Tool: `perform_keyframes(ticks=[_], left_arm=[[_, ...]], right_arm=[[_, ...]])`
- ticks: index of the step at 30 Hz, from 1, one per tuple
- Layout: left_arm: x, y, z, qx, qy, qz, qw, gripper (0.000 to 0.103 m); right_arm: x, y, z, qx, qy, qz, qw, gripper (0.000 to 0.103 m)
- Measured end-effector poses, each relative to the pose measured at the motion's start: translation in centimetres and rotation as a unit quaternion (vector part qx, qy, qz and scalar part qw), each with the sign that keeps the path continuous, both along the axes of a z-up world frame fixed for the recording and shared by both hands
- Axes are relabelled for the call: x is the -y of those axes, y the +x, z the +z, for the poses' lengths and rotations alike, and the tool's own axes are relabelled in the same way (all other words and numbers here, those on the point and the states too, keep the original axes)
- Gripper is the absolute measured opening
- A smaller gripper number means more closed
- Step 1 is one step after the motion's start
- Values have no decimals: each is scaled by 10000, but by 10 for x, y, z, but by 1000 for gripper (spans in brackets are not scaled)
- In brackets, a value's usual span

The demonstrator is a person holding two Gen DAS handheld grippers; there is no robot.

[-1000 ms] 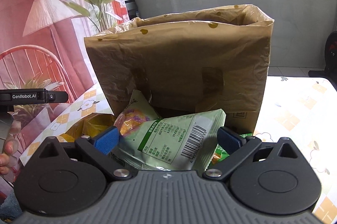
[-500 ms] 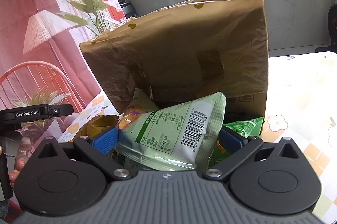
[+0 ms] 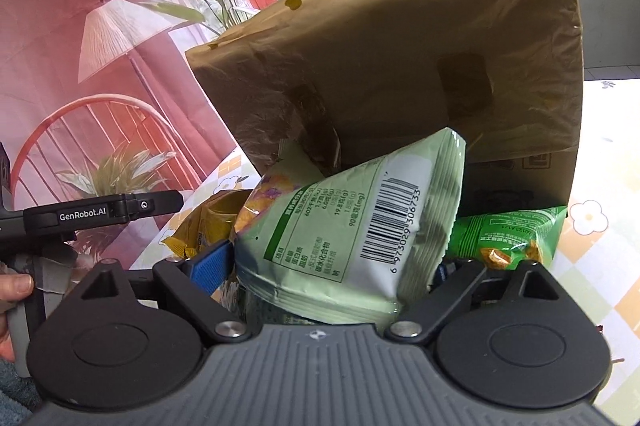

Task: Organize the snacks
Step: 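Grasp the yellow chip bag with the left tool while the right tool grasps the pale green barcode bag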

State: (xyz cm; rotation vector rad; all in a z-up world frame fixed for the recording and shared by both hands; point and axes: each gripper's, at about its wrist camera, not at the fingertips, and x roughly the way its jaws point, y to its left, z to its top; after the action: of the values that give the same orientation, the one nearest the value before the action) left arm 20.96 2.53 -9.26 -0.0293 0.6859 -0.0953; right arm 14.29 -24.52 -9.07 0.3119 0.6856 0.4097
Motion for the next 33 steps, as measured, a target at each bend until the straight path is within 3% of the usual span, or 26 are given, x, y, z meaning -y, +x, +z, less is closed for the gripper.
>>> perform_keyframes(ticks=[7, 13, 17, 24, 28, 33], left_arm=[[1, 1, 0, 35, -60, -154, 9999, 94], [15, 11, -1, 99, 25, -473, 9988, 94], [20, 28, -6, 74, 23, -581, 9983, 94], [11, 58, -28, -438, -388, -526, 9969, 95], [9, 54, -41, -622, -779, -570, 9934, 98], [16, 44, -60, -925, -890, -926, 9874, 102]], right_arm=[[11, -12, 11, 307, 20, -35, 9995, 71], [4, -24, 26, 739, -725, -238, 9943, 69], [5, -25, 22, 669, -634, -293, 9953, 69], [11, -26, 19, 585, -471, -340, 9966, 69], [11, -24, 19, 556, -417, -320, 9971, 69], [11, -23, 19, 569, -399, -265, 9972, 69]])
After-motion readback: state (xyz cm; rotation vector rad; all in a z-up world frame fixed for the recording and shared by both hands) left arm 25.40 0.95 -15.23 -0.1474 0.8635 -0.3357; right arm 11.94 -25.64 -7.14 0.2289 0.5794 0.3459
